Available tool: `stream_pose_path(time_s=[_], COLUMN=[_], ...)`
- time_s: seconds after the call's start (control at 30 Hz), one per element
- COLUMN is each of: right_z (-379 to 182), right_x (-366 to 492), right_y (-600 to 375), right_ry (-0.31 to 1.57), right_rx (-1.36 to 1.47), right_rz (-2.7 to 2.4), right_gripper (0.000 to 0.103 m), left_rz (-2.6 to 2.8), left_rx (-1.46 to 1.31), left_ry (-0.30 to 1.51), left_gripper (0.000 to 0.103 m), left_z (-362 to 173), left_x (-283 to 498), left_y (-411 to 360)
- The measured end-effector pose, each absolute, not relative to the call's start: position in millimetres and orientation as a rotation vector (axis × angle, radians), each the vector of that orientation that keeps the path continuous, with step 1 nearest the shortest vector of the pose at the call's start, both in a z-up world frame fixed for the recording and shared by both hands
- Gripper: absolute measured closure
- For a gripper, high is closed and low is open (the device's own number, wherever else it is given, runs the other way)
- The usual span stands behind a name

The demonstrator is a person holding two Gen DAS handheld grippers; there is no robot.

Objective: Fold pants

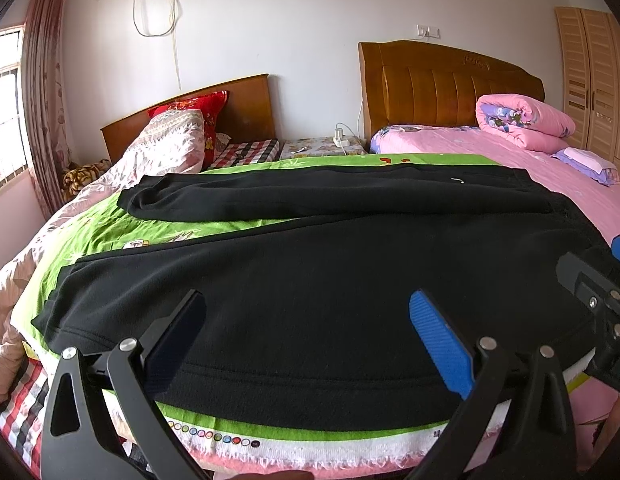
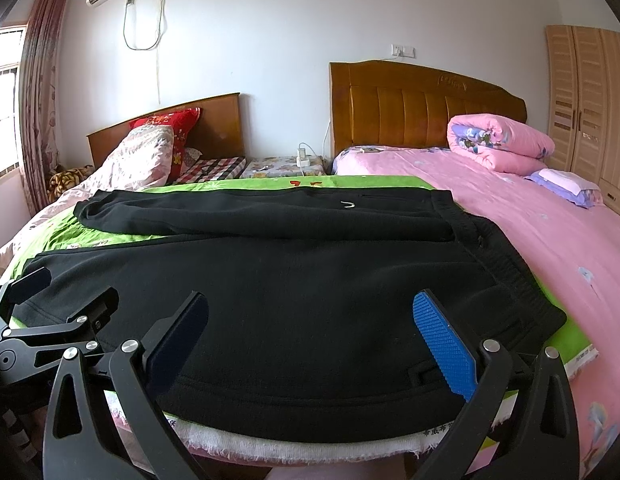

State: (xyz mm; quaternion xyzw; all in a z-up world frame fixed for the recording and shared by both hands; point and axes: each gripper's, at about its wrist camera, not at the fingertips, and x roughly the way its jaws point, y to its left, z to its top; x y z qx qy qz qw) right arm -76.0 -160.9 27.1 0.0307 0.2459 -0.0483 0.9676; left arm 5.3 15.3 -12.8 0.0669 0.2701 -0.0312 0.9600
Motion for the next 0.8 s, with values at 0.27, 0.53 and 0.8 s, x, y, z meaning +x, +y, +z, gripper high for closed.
stream_pose_path(time_s=[0.27,0.53,0.8], right_z=[25.5,25.3,47.5], right_x=[-75.5,-74.7,-54.9], right_y=[-160.6,-160.1,-176.6], right_ry=[0.5,0.504,0.497], right_rx=[0.062,0.062,-0.001], right_rz=[-0.094,-0.089,0.074], right_gripper=[0.004,0.004,0.004], left_rz=[-0.063,-0.066,-0.121], left_rx=[0.135,0.132,0.21], left_ry=[0.549,0.559,0.538], left_gripper=[0.001,0.001,0.001], left_z=[-13.9,-14.7,-0.6], left_x=[4.4,4.5,9.7], left_y=[16.3,16.8,18.1])
